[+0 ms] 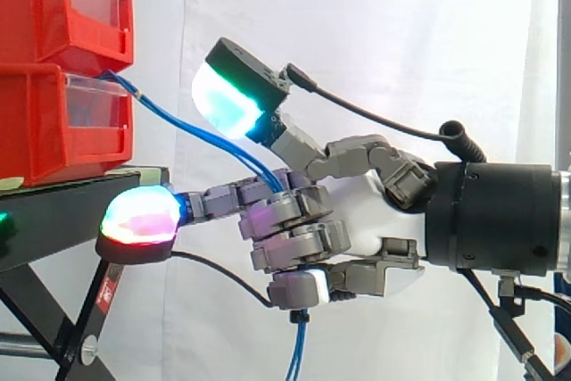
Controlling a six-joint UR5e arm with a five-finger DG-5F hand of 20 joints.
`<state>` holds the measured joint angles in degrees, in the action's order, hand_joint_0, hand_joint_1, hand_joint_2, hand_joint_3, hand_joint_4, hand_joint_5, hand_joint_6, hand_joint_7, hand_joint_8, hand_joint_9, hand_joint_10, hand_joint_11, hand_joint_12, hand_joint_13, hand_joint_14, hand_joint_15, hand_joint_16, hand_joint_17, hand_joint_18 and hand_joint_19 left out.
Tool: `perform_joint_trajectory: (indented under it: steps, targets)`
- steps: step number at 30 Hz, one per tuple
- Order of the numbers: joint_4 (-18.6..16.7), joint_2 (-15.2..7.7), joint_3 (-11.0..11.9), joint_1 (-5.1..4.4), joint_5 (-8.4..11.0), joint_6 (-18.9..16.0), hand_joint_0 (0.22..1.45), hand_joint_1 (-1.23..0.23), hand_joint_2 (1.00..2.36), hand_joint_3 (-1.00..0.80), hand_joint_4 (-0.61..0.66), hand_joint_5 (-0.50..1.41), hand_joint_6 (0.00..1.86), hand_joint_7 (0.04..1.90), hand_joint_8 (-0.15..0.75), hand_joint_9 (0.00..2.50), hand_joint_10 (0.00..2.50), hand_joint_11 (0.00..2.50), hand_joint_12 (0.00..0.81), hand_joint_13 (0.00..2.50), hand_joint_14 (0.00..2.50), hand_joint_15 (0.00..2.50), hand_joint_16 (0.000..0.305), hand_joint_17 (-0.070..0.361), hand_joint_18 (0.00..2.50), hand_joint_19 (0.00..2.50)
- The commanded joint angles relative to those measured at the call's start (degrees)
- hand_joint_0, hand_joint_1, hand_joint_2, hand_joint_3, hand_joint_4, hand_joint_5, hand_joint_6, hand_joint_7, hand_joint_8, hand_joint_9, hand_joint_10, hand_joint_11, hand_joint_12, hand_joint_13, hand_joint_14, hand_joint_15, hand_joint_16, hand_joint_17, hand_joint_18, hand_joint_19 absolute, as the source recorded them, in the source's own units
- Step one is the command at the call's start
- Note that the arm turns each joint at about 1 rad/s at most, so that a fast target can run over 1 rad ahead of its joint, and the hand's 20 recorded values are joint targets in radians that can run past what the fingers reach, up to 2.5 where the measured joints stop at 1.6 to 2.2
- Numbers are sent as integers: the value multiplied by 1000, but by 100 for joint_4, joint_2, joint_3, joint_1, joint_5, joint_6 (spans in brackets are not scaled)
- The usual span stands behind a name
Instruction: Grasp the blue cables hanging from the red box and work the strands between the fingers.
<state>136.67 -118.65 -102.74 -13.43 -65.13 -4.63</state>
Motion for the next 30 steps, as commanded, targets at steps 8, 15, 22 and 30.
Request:
perform_joint_trajectory:
  steps: [8, 15, 22, 30]
  targets:
    - [0, 0, 0, -2, 0, -3, 778, -542, 1000, -1000, 304, 179, 15, 1034, 423, 956, 2500, 2500, 484, 1295, 2500, 1692, 56, 126, 1658, 883]
    - [0, 0, 0, -2, 0, 6, 779, -540, 1000, -1000, 304, 174, 15, 1026, 423, 953, 2500, 2500, 483, 1294, 2500, 1689, 55, 124, 1656, 889]
    - [0, 0, 0, -2, 0, -3, 778, -541, 1000, -1000, 301, 167, 15, 1013, 422, 952, 2500, 2500, 479, 1287, 2500, 1675, 56, 125, 1658, 897]
    - [0, 0, 0, -2, 0, -3, 778, -541, 1000, -1000, 299, 162, 14, 1013, 423, 951, 2500, 2500, 484, 1290, 2500, 1648, 55, 123, 1658, 906]
